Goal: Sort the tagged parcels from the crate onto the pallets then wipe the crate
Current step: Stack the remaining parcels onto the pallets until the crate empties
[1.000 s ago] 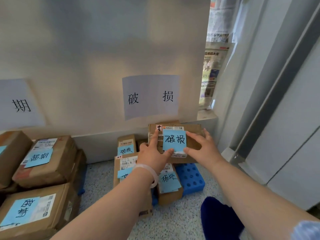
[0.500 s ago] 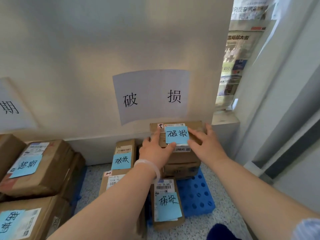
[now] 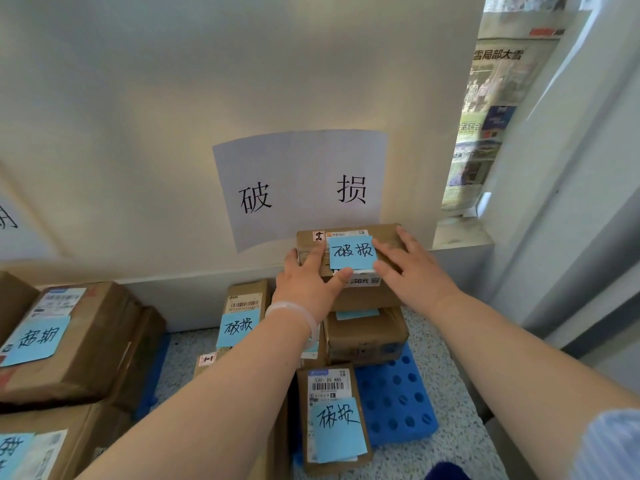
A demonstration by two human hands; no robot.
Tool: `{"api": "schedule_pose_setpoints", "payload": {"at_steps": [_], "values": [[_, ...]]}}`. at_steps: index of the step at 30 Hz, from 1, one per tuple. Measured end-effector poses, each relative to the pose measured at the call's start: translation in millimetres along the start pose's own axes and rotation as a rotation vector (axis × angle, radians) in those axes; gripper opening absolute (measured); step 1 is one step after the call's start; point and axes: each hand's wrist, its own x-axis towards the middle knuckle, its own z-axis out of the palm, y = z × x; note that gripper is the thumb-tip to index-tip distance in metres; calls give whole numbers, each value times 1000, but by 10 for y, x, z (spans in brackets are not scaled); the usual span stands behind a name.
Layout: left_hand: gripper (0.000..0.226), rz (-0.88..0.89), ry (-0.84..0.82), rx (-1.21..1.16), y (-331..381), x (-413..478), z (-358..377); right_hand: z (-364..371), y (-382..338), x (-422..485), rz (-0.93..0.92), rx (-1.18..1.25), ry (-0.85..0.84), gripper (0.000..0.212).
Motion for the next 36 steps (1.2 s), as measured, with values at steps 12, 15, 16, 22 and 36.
{"api": "schedule_pose_setpoints", "payload": {"at_steps": [12, 15, 16, 22, 36], "values": [[74, 337, 119, 321, -78, -196, 7, 133, -35, -158, -211, -333, 188, 74], [76, 338, 100, 357, -122, -267, 33, 235, -22, -236, -232, -383, 167, 75], [76, 332, 100, 359, -135, -288, 25, 260, -17, -271, -229, -401, 163, 76], [77, 352, 100, 389, -157, -538, -103, 288, -51, -683, -184, -384, 159, 85], [86, 683, -91, 338, -304, -2250, 247, 746, -138, -3027, 111, -295, 275, 94]]}}
